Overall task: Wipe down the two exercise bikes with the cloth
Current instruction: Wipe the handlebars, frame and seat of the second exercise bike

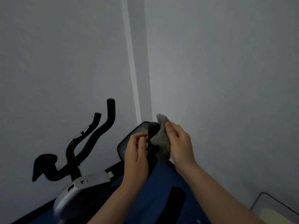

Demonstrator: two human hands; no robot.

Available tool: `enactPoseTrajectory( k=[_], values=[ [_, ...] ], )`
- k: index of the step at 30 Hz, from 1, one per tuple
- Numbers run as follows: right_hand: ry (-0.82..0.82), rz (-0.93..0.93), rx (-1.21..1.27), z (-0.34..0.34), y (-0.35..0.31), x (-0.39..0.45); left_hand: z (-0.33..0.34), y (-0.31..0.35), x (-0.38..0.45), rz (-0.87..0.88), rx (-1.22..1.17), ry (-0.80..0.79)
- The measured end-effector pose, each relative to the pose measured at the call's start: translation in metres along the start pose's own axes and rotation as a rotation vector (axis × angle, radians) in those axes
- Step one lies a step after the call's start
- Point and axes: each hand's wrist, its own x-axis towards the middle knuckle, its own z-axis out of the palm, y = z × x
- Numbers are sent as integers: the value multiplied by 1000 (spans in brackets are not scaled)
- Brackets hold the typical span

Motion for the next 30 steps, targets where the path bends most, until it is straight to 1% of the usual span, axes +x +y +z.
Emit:
enactPoseTrajectory(
  k=[3,7,10,14,17,19,21,23,25,27,28,30],
  values=[
    [-100,-144,-99,7,1,1,-3,-7,0,-16,21,-4],
    [-203,-280,-267,-6,23,1,-7,-11,0,-87,7,37],
    [-146,-348,-254,-6,15,14,-9,-10,-1,-92,-7,34],
    [-122,-319,-203,5,27,-3,-8,-10,-3,-57,14,3],
    [-108,-300,-257,-4,34,-7,-6,-7,-5,10,30,-79],
    [-62,-339,-278,-7,22,0,-4,-6,-5,37,33,-111],
    [-60,-357,-211,-2,13,4,-5,-6,-5,47,43,-114],
    [-81,-314,-172,5,18,-2,-7,-7,-4,45,41,-118],
    [-79,-291,-234,1,32,-11,-8,-8,-3,49,32,-127],
    [-109,-293,-318,-11,39,-14,-7,-8,-3,54,43,-124],
    [-110,-299,-324,-17,37,-11,-5,-8,-4,58,57,-117],
    [-55,-302,-256,-17,28,-2,-4,-8,-4,58,84,-108]
  ],
)
